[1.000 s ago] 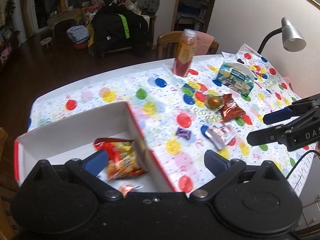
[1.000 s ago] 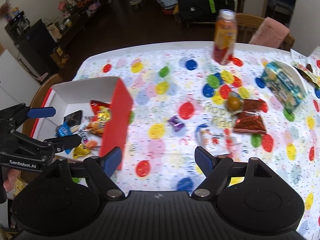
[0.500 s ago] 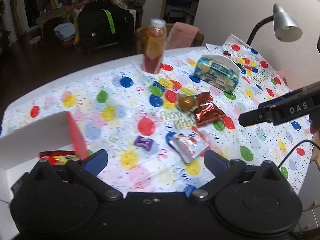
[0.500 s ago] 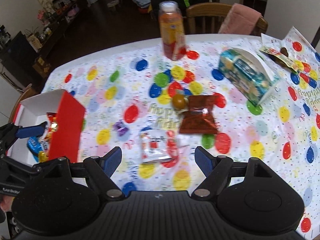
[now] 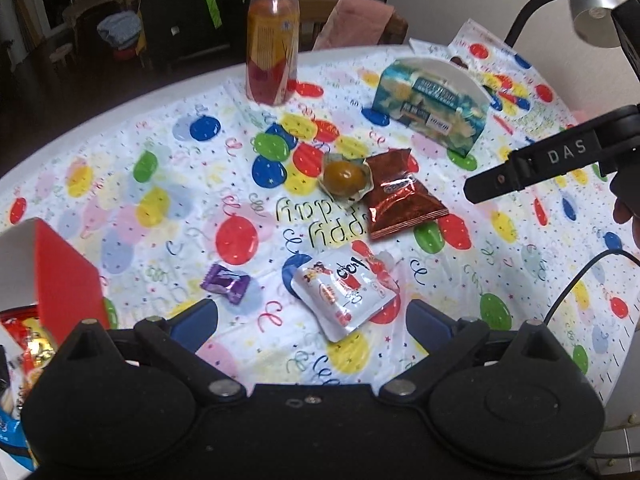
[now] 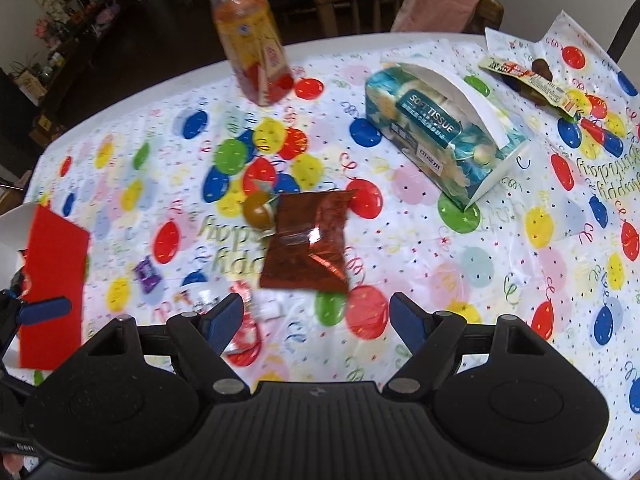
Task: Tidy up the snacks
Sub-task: 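Move both tools out of the box back toward the remaining snacks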
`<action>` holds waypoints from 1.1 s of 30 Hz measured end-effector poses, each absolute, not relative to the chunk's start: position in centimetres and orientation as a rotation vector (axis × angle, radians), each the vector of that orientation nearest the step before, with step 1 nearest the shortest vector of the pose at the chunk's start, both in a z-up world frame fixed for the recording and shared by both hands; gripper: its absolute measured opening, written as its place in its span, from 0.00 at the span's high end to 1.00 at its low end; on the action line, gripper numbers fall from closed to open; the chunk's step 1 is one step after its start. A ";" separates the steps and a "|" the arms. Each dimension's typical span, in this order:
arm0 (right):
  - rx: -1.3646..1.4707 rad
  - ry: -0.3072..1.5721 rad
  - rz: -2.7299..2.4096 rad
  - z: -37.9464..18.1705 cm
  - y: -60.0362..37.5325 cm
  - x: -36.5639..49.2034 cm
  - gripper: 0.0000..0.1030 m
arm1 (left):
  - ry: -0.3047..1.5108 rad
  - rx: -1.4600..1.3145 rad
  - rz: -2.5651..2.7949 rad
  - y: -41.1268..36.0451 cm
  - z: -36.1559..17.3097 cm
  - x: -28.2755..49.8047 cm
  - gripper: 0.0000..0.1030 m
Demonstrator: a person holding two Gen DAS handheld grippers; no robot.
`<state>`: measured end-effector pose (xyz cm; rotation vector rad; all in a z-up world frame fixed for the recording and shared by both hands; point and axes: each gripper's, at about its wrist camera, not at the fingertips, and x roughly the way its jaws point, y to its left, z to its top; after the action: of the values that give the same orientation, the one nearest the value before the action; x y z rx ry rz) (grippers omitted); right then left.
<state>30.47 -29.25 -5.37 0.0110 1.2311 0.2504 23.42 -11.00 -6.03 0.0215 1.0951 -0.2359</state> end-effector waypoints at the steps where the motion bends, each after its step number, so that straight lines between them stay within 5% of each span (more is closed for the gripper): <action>1: 0.009 1.237 0.250 -5.8 -29.2 31.0 0.22 | 1.105 0.018 -0.230 -11.2 -6.4 23.8 0.03; 33: -0.049 1.360 0.310 -14.9 -24.9 37.3 0.23 | 1.323 0.018 -0.221 -16.0 -15.0 30.8 0.09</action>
<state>37.30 -24.86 -14.94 -0.0492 1.3595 0.3104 30.81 -15.98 -14.99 0.0178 1.3227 -0.2210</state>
